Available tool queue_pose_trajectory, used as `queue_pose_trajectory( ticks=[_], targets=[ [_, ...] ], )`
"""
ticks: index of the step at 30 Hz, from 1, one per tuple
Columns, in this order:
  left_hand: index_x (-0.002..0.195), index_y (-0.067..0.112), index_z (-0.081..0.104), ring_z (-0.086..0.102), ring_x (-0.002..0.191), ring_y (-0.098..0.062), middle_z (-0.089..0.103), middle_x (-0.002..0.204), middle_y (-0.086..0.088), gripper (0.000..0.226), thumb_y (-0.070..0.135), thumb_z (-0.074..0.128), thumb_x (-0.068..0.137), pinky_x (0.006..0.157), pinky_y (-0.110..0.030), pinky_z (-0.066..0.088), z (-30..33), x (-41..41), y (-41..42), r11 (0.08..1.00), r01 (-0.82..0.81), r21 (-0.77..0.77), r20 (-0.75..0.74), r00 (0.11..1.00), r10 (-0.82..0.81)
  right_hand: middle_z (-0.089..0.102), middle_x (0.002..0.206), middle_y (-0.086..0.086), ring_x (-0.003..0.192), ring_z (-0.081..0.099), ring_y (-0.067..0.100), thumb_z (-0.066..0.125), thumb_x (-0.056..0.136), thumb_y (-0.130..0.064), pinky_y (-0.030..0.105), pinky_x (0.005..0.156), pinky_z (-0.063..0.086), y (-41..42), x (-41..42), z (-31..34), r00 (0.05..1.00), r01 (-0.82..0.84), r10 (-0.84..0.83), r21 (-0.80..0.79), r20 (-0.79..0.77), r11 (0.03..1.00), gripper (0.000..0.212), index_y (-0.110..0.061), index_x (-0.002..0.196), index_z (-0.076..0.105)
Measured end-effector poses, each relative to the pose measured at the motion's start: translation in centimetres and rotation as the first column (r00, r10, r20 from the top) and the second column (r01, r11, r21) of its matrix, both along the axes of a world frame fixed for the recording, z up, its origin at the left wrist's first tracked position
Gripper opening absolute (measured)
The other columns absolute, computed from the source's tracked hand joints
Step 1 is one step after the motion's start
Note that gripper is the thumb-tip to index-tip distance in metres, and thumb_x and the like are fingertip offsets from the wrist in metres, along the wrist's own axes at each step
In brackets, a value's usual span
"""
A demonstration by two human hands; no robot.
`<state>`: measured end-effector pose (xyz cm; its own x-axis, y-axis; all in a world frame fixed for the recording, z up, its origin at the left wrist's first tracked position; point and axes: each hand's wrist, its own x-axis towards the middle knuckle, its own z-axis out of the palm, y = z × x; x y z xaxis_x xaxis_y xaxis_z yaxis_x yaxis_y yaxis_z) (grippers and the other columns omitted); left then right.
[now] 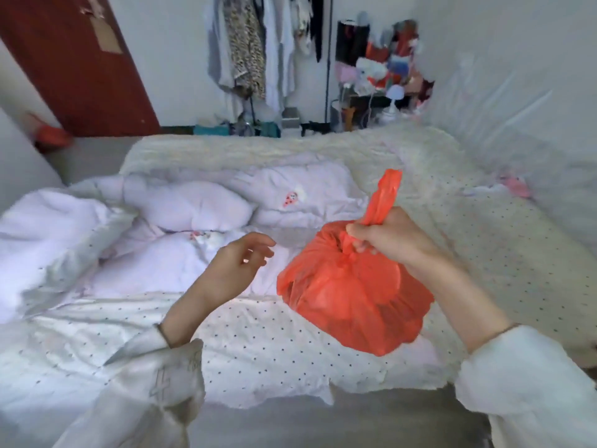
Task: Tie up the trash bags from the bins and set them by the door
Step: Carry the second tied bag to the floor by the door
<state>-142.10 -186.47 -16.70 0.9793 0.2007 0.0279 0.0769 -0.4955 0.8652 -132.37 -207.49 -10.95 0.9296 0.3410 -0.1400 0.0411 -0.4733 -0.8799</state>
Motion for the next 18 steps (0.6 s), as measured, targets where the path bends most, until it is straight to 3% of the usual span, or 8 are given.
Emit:
queue_pose_trajectory(
  ticks=[4, 7, 11, 14, 16, 18],
  targets=[
    [0.085, 0.039, 0.054, 0.063, 0.089, -0.014, 0.062, 0.095, 0.016, 0.035, 0.008, 0.041, 0.093, 0.081, -0.024, 0.048, 1.0, -7.9, 10.6, 0.969, -0.246, 0.015, 0.038, 0.969, 0.245, 0.058, 0.044, -0.006, 0.033, 0.052, -0.004, 0.060, 0.084, -0.010, 0.005, 0.037, 0.037, 13.1, -3.6, 0.9, 0.975, -0.221, 0.221, 0.005, -0.025, 0.975, 0.030, -0.015, 0.055, 0.057],
    [0.085, 0.037, 0.055, 0.063, 0.087, -0.014, 0.063, 0.094, 0.010, 0.032, 0.009, 0.041, 0.093, 0.073, -0.015, 0.046, 1.6, -15.2, 19.5, 0.911, -0.413, 0.010, 0.057, 0.909, 0.412, 0.057, 0.054, -0.001, 0.044, 0.054, 0.004, 0.059, 0.086, -0.011, 0.008, 0.040, 0.038, 23.7, -7.8, 1.5, 0.920, -0.390, 0.390, 0.017, -0.026, 0.921, 0.027, -0.014, 0.059, 0.057],
    [0.085, 0.039, 0.055, 0.064, 0.087, -0.014, 0.065, 0.092, 0.010, 0.031, 0.012, 0.042, 0.094, 0.073, -0.021, 0.046, 1.9, -24.8, 31.4, 0.808, -0.588, 0.038, 0.061, 0.809, 0.585, 0.056, 0.047, -0.006, 0.043, 0.052, 0.003, 0.058, 0.087, -0.013, 0.014, 0.045, 0.037, 38.5, -14.8, 2.1, 0.812, -0.578, 0.582, 0.072, -0.040, 0.813, 0.026, -0.017, 0.061, 0.057],
    [0.084, 0.043, 0.053, 0.064, 0.077, -0.002, 0.065, 0.090, 0.013, 0.036, 0.010, 0.042, 0.093, 0.070, -0.019, 0.048, 2.4, -31.3, 38.9, 0.702, -0.708, 0.077, 0.088, 0.706, 0.703, 0.057, 0.040, -0.009, 0.042, 0.054, 0.001, 0.058, 0.087, -0.013, 0.017, 0.051, 0.038, 48.3, -20.2, 2.7, 0.713, -0.689, 0.698, 0.117, -0.065, 0.715, 0.025, -0.017, 0.062, 0.059],
    [0.083, 0.042, 0.053, 0.063, 0.077, -0.007, 0.063, 0.088, 0.013, 0.039, 0.006, 0.041, 0.092, 0.069, -0.017, 0.048, 2.8, -35.0, 43.0, 0.635, -0.768, 0.082, 0.096, 0.641, 0.762, 0.058, 0.045, -0.007, 0.047, 0.055, 0.005, 0.057, 0.088, -0.012, 0.020, 0.054, 0.038, 54.1, -23.1, 2.9, 0.642, -0.751, 0.763, 0.141, -0.073, 0.645, 0.025, -0.016, 0.063, 0.058],
    [0.084, 0.041, 0.052, 0.062, 0.079, -0.015, 0.063, 0.087, 0.012, 0.035, 0.007, 0.042, 0.091, 0.074, -0.024, 0.048, 3.1, -38.0, 46.5, 0.574, -0.815, 0.078, 0.099, 0.579, 0.809, 0.056, 0.055, -0.002, 0.051, 0.054, 0.008, 0.055, 0.089, -0.010, 0.020, 0.054, 0.037, 59.6, -25.7, 3.0, 0.581, -0.793, 0.809, 0.163, -0.085, 0.587, 0.025, -0.016, 0.064, 0.056]
  ],
)
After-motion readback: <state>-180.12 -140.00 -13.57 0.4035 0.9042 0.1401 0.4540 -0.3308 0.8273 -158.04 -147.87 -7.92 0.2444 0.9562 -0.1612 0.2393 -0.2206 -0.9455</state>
